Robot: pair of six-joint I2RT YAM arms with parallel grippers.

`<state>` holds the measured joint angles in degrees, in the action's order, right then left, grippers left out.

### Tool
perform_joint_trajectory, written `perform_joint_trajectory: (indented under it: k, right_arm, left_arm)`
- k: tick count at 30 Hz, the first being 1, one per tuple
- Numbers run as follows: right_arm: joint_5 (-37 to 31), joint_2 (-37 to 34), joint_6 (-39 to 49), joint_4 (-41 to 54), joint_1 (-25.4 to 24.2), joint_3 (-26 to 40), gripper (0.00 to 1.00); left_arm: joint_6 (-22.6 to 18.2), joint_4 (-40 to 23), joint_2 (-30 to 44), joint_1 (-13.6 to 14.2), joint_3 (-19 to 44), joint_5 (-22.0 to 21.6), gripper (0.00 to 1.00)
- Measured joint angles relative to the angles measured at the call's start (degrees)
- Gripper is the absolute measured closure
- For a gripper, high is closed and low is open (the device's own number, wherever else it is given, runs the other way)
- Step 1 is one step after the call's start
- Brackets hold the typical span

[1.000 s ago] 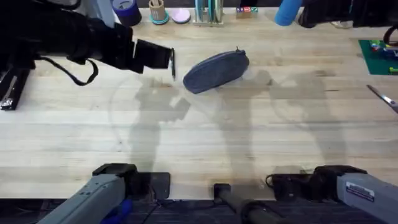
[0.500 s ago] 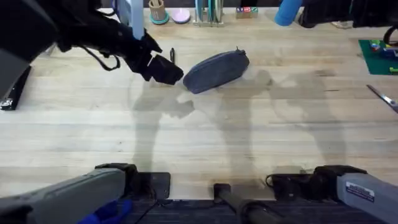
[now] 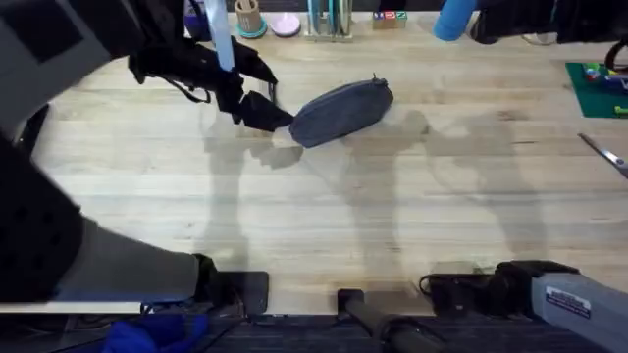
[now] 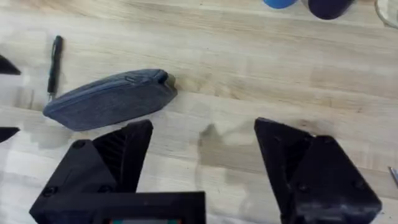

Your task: Unzip the bag, pick up the pens from the table one at a time and place them inside, then zip the bag closed.

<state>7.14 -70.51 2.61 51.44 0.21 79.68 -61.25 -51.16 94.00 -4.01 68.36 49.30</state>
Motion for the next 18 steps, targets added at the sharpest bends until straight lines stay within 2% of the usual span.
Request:
perform_joint_trajectory:
  k: [7,18]
  right_arm:
    - [0.0,0.0,0.0,0.0,0.0,0.0,0.005]
    - [0.0,0.0,0.0,0.0,0.0,0.0,0.005]
  left_arm:
    - [-5.9,0.4,6.2,0.0,0.0,5.8,0.006]
    - [-11.1,0.4,12.5,0.0,0.0,10.2,0.006]
